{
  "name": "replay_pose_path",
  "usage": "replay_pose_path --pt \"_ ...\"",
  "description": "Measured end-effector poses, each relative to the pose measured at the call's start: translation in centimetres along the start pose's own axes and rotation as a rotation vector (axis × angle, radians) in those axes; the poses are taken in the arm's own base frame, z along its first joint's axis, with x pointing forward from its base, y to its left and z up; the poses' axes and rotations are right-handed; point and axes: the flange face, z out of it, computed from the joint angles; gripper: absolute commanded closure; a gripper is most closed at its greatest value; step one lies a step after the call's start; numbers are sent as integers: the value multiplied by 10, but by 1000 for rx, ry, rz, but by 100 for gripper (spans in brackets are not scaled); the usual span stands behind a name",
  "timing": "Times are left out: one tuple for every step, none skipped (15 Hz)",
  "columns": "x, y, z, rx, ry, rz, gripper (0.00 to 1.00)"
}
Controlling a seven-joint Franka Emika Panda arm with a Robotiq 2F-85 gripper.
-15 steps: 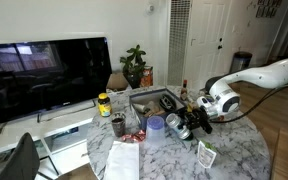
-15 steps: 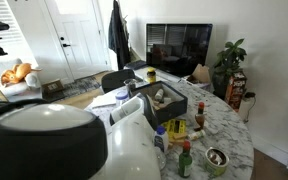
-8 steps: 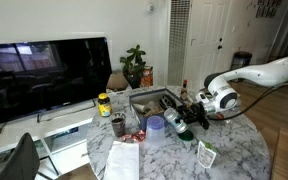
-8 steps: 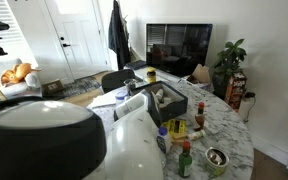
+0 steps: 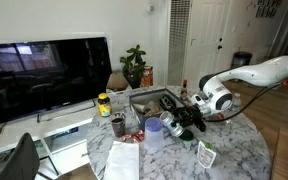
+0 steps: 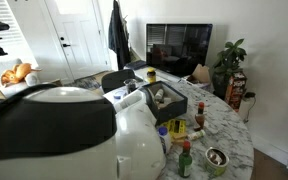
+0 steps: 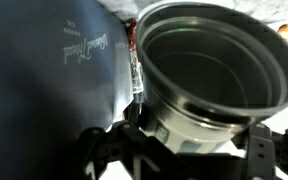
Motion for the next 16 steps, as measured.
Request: replay_pose_path --pt "0 2 2 -1 -6 -3 27" --pt "-1 4 4 -3 -14 -7 18" --pt "-1 6 5 -6 -21 -10 16" --pt "-1 9 6 -9 -27 -13 7" --pt "-2 11 7 -11 -31 -15 0" --pt "-2 12 8 -12 -33 -17 0" --pt "-2 13 10 -12 -34 -18 0" --pt "-1 13 11 -11 -35 -17 0" --pt "-1 13 13 -10 -35 -16 0" --pt "-1 14 14 -10 -36 -15 0" --pt "-1 14 15 -9 -36 -14 4" --pt "-1 13 16 -8 -37 -14 26" --pt "-1 13 17 -6 -38 -15 29" --pt "-1 12 17 -5 -41 -15 32" --pt "-2 12 18 -5 -48 -15 40" --pt "-2 11 19 -4 -54 -16 44"
